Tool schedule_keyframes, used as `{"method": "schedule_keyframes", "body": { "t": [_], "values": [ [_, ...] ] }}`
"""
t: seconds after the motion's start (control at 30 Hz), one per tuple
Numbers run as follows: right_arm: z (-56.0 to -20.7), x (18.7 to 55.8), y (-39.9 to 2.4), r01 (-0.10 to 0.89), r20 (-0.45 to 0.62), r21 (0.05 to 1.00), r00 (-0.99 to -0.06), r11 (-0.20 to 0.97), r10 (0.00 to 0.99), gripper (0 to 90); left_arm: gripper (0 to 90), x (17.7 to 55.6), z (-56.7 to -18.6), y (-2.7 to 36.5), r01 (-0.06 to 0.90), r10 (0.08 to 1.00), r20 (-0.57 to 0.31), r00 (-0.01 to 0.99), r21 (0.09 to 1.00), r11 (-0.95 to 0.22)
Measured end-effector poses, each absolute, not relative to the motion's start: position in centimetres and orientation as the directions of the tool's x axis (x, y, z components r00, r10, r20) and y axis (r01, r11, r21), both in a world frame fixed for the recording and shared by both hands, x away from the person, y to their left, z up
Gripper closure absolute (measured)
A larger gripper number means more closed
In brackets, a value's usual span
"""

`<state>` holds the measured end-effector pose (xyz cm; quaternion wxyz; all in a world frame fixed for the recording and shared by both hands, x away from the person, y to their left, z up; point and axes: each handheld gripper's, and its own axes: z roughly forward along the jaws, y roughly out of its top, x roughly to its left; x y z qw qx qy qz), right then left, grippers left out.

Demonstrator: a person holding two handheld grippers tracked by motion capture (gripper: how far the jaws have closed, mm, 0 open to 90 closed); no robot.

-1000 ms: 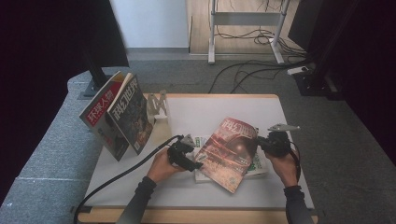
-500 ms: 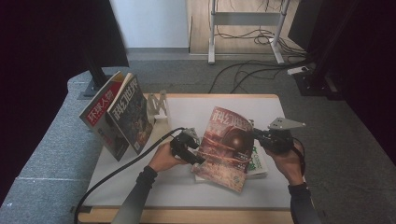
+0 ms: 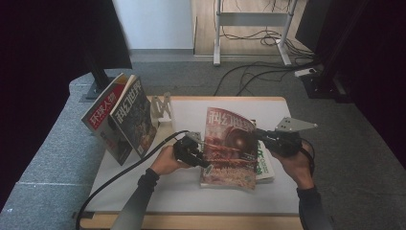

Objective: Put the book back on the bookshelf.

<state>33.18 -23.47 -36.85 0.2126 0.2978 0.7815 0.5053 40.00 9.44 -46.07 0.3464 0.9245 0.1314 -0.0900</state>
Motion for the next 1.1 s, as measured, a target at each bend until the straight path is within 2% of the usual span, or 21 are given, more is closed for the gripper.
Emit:
{"method": "schedule_keyframes", "body": {
  "t": [0.13,0.3,0.37,0.53,0.73,1.1],
  "values": [
    [-35.7,32.9,-23.5,0.234,-0.029,0.925,-0.742,0.298,0.67,83.5,75.3,39.9,-45.1,9.9,0.31,0.161,-0.28,0.946,0.647,-0.697],
    [-33.9,32.5,-23.4,0.196,-0.055,0.935,-0.745,0.297,0.664,83.6,81.1,39.2,-43.3,10.0,0.265,0.206,-0.169,0.964,0.67,-0.693],
    [-33.4,32.4,-23.1,0.178,-0.074,0.936,-0.745,0.305,0.663,83.6,80.9,39.0,-43.0,10.0,0.23,0.217,-0.105,0.971,0.674,-0.702],
    [-33.9,32.5,-22.9,0.175,-0.1,0.925,-0.744,0.337,0.661,83.3,79.7,38.5,-44.3,10.1,0.197,0.208,-0.067,0.976,0.681,-0.705],
    [-34.7,32.4,-23.9,0.173,-0.077,0.936,-0.75,0.306,0.657,83.2,76.6,37.3,-44.1,10.2,0.131,0.187,0.002,0.982,0.708,-0.694],
    [-35.0,31.5,-25.0,0.158,-0.083,0.937,-0.766,0.312,0.637,82.0,69.6,37.4,-39.5,9.9,0.127,0.197,-0.004,0.98,0.776,-0.618]
  ]
}}
